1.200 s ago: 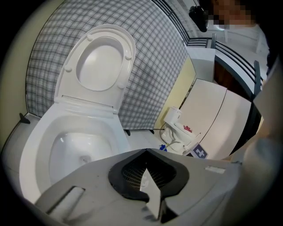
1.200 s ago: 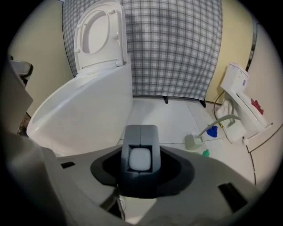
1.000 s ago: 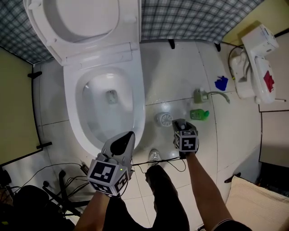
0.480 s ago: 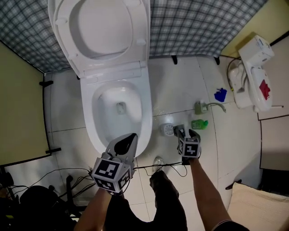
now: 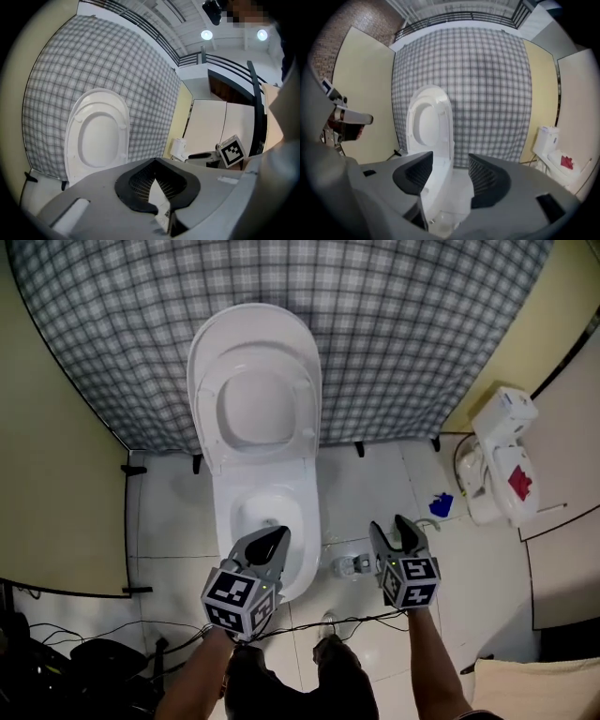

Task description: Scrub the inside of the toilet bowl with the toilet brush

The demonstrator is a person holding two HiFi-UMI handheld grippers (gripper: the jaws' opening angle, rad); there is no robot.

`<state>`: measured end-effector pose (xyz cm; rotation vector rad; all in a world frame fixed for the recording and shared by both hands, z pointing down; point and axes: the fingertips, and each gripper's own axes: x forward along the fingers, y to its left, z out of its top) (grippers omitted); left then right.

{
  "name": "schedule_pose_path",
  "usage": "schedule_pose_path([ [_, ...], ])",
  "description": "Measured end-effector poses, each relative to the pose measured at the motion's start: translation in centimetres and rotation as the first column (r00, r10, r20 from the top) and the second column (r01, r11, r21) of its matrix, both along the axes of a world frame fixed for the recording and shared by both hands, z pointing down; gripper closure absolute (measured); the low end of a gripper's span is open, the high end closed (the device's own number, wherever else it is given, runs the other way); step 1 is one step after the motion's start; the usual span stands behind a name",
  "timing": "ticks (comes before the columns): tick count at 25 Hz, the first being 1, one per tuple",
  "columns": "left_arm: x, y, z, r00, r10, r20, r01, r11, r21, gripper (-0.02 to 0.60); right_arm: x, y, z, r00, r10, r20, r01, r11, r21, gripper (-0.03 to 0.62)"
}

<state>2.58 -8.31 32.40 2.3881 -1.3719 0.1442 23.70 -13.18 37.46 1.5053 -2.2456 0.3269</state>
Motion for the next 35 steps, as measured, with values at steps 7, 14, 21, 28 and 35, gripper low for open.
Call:
schedule_pose_path([
  [7, -2.6, 1.9, -10.1, 0.999, -0.029, -0.014, 0.031, 0.992, 0.119, 0.571, -8.5, 1.9, -15.4, 0.975, -0.154, 0.159, 0.119, 0.971, 0.209, 0.442],
  [14, -2.0, 4.4, -17.0, 0.999, -0.047, -0.022, 0.05, 0.979, 0.195, 0.572, -12.5, 5.5, -23.2, 0.919, -0.294, 0.264, 0.215, 0.933, 0.29, 0.574],
  [21, -6.0, 5.7, -21.6, 0.999, -0.04, -0.018, 0.044, 0.962, 0.271, 0.571, -19.4, 8.0, -26.7, 0.886, -0.399, 0.235, 0.307, 0.887, 0.346, 0.58],
  [28, -7.3, 7.2, -23.3, 0.997, -0.071, -0.033, 0.077, 0.954, 0.289, 0.572, -21.1, 10.6, -27.5, 0.857, -0.458, 0.237, 0.364, 0.863, 0.351, 0.58],
  [35, -5.9, 7.0, -23.1, 0.995, -0.094, -0.03, 0.099, 0.953, 0.286, 0.571, -19.9, 10.0, -27.6, 0.842, -0.478, 0.25, 0.387, 0.858, 0.339, 0.58],
])
